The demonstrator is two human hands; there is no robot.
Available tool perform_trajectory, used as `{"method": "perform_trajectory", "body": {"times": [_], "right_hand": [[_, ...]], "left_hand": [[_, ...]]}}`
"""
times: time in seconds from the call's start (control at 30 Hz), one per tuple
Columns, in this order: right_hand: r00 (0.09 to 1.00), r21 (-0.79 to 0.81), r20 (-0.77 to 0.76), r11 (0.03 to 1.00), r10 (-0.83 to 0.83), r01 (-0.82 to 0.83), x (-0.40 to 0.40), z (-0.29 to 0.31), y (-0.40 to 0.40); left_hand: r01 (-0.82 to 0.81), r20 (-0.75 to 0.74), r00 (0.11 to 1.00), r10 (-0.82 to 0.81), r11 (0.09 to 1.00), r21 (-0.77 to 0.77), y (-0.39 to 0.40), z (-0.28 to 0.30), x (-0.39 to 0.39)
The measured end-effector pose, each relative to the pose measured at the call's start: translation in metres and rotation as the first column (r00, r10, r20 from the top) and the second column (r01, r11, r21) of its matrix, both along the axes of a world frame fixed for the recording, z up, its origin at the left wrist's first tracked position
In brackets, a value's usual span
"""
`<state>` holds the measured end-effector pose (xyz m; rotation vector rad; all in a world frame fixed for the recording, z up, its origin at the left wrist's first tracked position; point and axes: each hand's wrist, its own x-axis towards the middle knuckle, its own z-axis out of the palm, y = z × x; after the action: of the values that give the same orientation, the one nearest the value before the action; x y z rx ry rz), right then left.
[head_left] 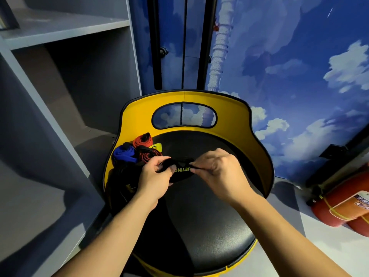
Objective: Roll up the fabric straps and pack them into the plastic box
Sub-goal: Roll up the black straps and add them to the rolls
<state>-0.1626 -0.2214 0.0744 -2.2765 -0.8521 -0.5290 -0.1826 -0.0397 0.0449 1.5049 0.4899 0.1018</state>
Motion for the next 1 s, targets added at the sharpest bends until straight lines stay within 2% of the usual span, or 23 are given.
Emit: {"method": "perform_trajectory", "body": {"times": [0.1,0.2,0.4,0.6,0.67,0.77,0.83,0.9,0.97,1.0], "right_hand": [[0.991,-0.078,0.131,0.997,0.038,-0.027,-0.003,-0.007,0.003],[0.973,-0.143,0.217,0.989,0.079,-0.048,-0.008,-0.021,0.004],[0.954,-0.157,0.294,0.988,0.055,-0.009,-0.009,-0.041,0.0],[0.932,-0.096,0.361,0.994,-0.011,0.049,-0.015,-0.05,0.005],[0.953,-0.051,0.3,0.997,-0.036,0.054,-0.017,-0.05,0.008],[0.992,0.157,0.079,0.984,-0.094,0.081,-0.018,-0.047,0.013],[0.989,0.253,-0.063,0.956,-0.137,0.148,-0.016,-0.043,0.013],[0.964,0.263,-0.213,0.941,-0.156,0.211,-0.012,-0.04,0.007],[0.925,0.27,-0.371,0.943,-0.085,0.195,-0.01,-0.036,0.001],[0.886,0.33,-0.462,0.932,0.022,0.149,-0.01,-0.033,-0.001]], "left_hand": [[-0.098,-0.002,0.995,0.098,0.992,-0.077,-0.003,0.003,0.001],[-0.166,-0.074,0.986,0.152,0.951,-0.263,-0.007,0.003,-0.001],[-0.166,-0.22,0.975,0.042,0.795,-0.583,-0.005,0.015,-0.007],[-0.158,-0.234,0.972,-0.011,0.707,-0.69,-0.003,0.023,-0.013],[-0.154,-0.227,0.974,-0.011,0.702,-0.695,0.003,0.023,-0.01],[-0.13,-0.225,0.974,-0.037,0.719,-0.683,0.007,0.023,-0.009],[-0.099,-0.227,0.971,-0.075,0.739,-0.666,0.006,0.026,-0.01],[-0.06,-0.224,0.968,-0.114,0.759,-0.648,0.007,0.028,-0.01],[-0.026,-0.227,0.961,-0.16,0.761,-0.648,0.01,0.03,-0.01],[-0.004,-0.225,0.956,-0.189,0.757,-0.653,0.01,0.029,-0.011]]}}
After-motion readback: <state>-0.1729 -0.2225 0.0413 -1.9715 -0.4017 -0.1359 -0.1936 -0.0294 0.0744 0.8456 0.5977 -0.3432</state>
